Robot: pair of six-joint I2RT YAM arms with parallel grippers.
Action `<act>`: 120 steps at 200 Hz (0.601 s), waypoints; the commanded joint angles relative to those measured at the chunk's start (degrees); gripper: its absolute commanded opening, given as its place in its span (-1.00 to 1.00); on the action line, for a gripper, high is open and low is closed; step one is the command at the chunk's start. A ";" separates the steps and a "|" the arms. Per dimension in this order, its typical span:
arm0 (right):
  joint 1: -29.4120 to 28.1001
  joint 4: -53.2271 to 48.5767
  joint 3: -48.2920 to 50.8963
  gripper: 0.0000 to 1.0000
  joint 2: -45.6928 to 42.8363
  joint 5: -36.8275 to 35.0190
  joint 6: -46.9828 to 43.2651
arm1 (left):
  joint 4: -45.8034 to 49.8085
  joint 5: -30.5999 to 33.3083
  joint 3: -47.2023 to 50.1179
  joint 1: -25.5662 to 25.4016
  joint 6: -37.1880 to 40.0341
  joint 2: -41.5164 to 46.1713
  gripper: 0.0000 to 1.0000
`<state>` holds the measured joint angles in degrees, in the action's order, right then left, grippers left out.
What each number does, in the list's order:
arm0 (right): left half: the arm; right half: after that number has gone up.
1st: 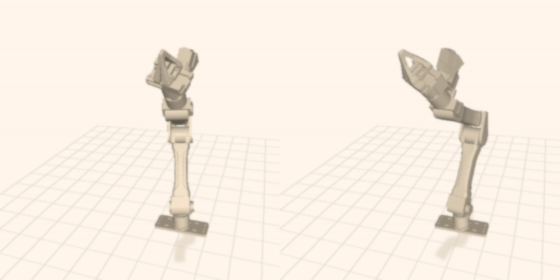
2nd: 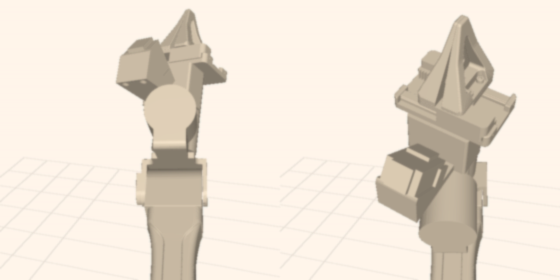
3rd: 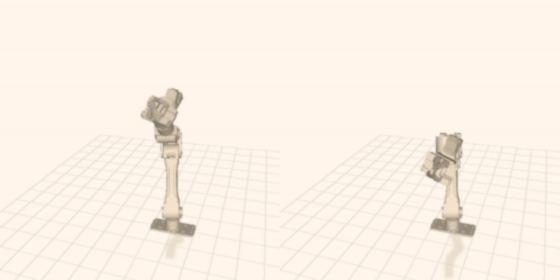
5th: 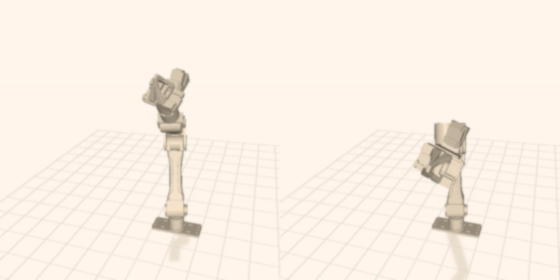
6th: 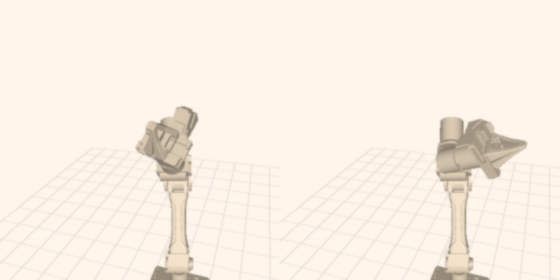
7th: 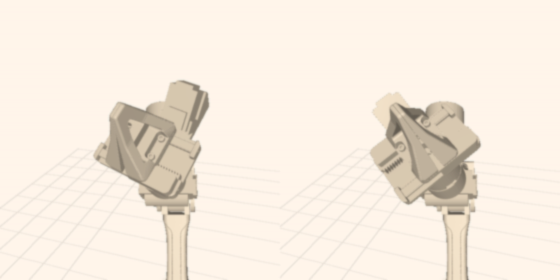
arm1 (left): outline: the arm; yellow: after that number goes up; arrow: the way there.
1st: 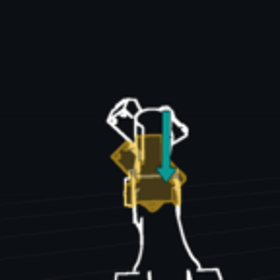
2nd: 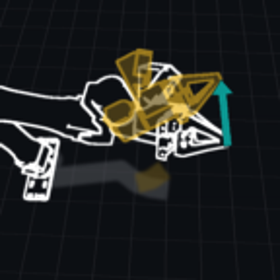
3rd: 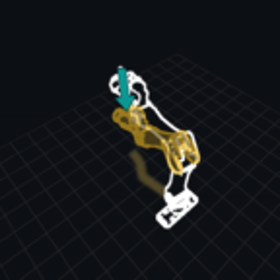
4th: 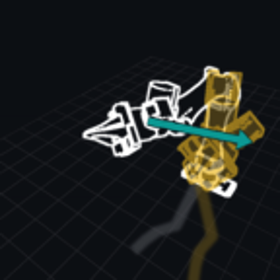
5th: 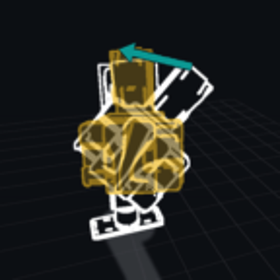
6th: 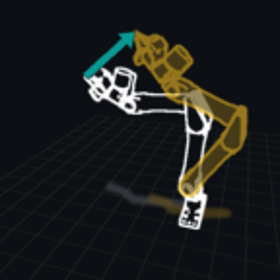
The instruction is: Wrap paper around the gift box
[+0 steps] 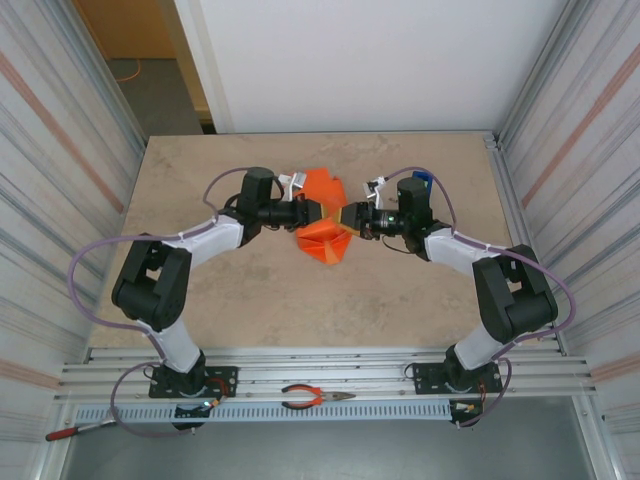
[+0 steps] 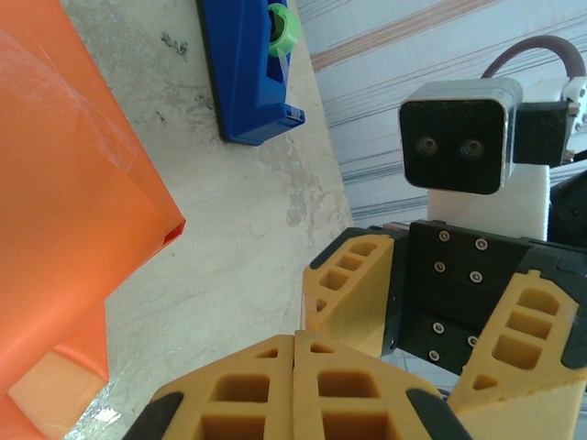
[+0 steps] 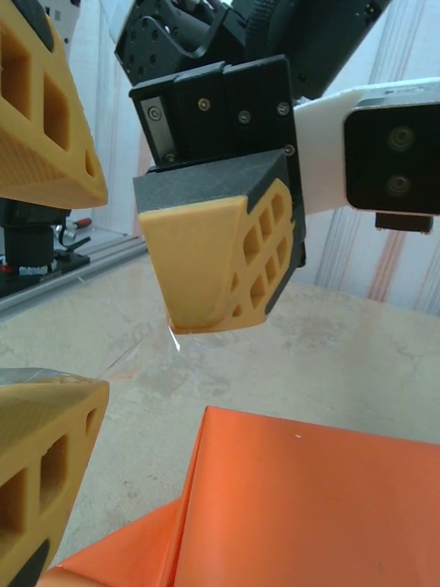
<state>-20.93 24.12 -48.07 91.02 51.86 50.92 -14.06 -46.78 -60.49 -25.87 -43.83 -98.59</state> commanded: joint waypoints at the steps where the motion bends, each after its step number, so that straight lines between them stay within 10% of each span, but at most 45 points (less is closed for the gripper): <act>1: 0.92 1.06 0.75 0.05 -0.14 -1.19 1.51 | -3.02 0.06 0.70 -0.15 -0.37 3.32 -1.00; 120: 5.49 -4.78 4.96 0.04 -0.56 -8.17 3.65 | 0.16 3.53 1.19 0.22 4.65 9.39 -1.00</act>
<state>-16.64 24.84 -44.31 91.05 47.37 54.13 -16.84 -44.97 -58.24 -26.00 -43.18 -92.60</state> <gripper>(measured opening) 0.533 0.061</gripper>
